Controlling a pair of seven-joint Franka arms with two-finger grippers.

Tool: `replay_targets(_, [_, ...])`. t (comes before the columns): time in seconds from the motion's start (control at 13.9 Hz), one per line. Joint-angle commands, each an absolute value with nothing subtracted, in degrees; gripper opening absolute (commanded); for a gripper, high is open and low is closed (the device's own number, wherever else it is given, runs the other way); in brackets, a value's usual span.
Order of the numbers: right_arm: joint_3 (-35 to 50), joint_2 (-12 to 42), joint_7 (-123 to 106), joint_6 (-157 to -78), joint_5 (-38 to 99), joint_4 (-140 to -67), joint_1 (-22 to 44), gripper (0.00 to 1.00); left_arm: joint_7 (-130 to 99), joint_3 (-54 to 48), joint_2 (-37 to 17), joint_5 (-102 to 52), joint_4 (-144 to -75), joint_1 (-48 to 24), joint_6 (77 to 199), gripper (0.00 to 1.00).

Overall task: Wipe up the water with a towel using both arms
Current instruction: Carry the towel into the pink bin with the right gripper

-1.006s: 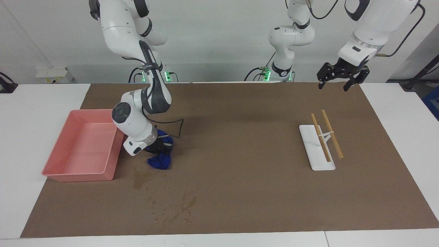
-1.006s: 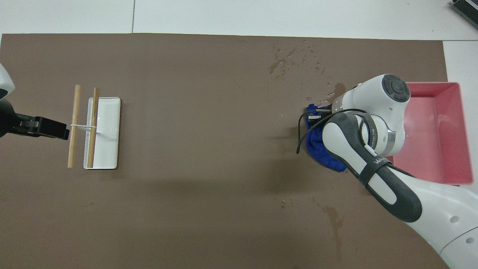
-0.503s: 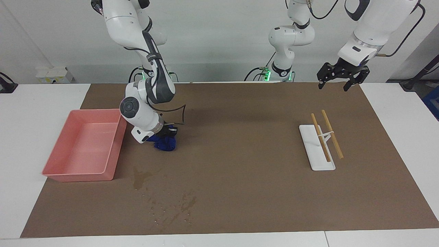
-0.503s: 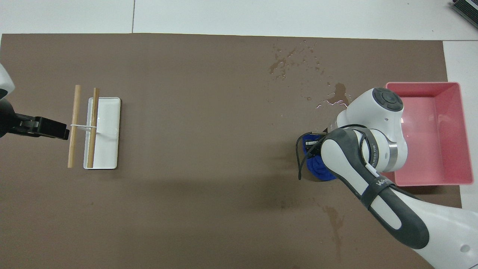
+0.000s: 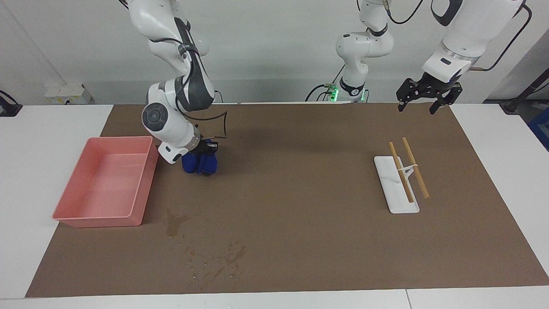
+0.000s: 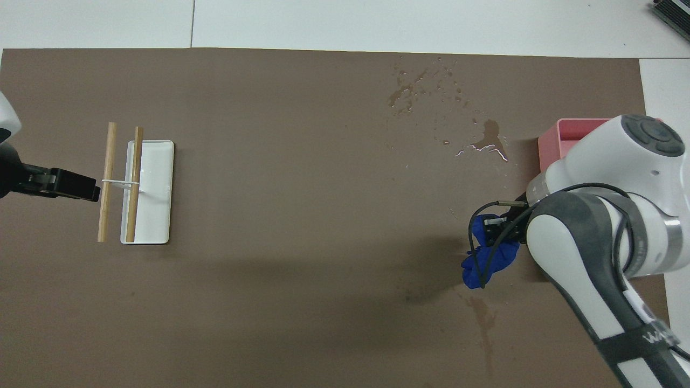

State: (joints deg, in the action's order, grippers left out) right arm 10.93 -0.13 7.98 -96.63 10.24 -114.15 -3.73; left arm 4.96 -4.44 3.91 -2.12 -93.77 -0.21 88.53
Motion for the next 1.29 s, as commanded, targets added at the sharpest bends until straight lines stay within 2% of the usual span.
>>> replay_targets(0.0, [11.25, -4.12, 4.06, -91.08, 6.08, -112.17, -6.14, 0.0, 5.54, -4.66, 4.57, -2.2, -94.04, 0.35, 87.89, 1.0])
replay_targets(0.29, [11.25, -4.04, -6.56, -82.45, -1.48, -102.59, -11.85, 0.0, 5.62, -4.66, 4.57, -2.11, -94.13, 0.35, 87.89, 1.0])
replay_targets(0.5, [11.34, -3.96, -16.67, -83.31, -6.31, -100.99, -16.24, 0.0, 5.54, -4.66, 4.57, -2.11, -94.13, 0.35, 87.89, 1.0])
replay_targets(1.01, [11.34, -0.36, -31.99, -105.71, -8.61, -105.28, -21.71, 0.0, 5.54, -4.66, 4.57, -2.2, -94.13, 0.35, 87.89, 1.0])
replay_targets(1.22, [11.34, 1.32, -31.99, -107.58, -8.53, -105.64, -21.88, 0.0, 5.54, -4.66, 4.57, -2.2, -94.13, 0.35, 87.89, 1.0])
